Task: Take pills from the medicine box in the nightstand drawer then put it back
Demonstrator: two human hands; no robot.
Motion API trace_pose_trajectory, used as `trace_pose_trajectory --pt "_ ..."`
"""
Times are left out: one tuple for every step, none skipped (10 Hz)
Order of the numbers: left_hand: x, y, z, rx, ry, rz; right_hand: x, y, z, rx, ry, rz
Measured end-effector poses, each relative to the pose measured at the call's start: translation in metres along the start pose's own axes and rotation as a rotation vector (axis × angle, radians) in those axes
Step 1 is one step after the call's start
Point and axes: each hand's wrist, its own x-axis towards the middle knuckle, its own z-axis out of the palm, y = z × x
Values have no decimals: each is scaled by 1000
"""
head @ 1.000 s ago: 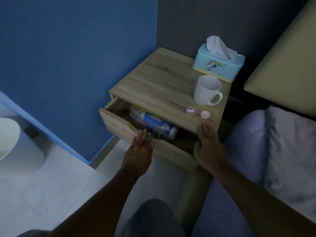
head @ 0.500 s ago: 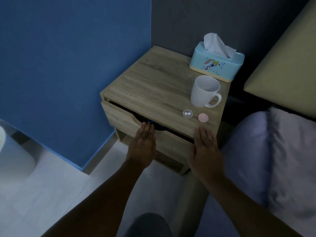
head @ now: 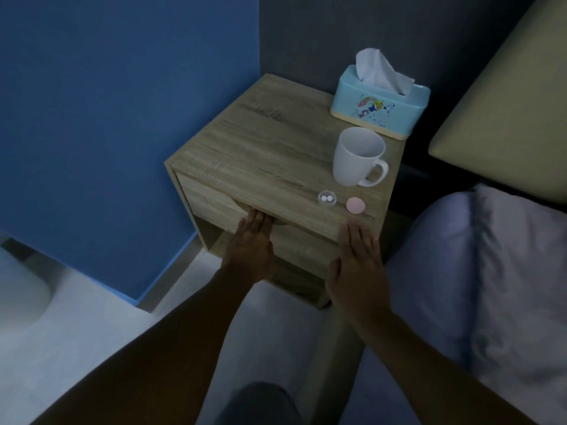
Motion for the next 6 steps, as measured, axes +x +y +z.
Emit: trace_pose_trajectory --pt "0 1 -1 0 -21 -4 0 -1 -1 -4 -11 -6" --pt "2 1 -3 2 -51 -11 0 0 -1 -17 -29 -9" --pt "-1 -2 -9 -134 -57 12 1 3 -1 -29 -53 -8" --pt "-17 -11 -12 -187 -27 61 -1 2 -1 -30 -78 0" --pt "-18 -19 -23 -188 50 96 4 -2 -7 -28 -95 38" --pt "-9 -15 -57 -145 67 183 9 -15 -21 23 -59 104"
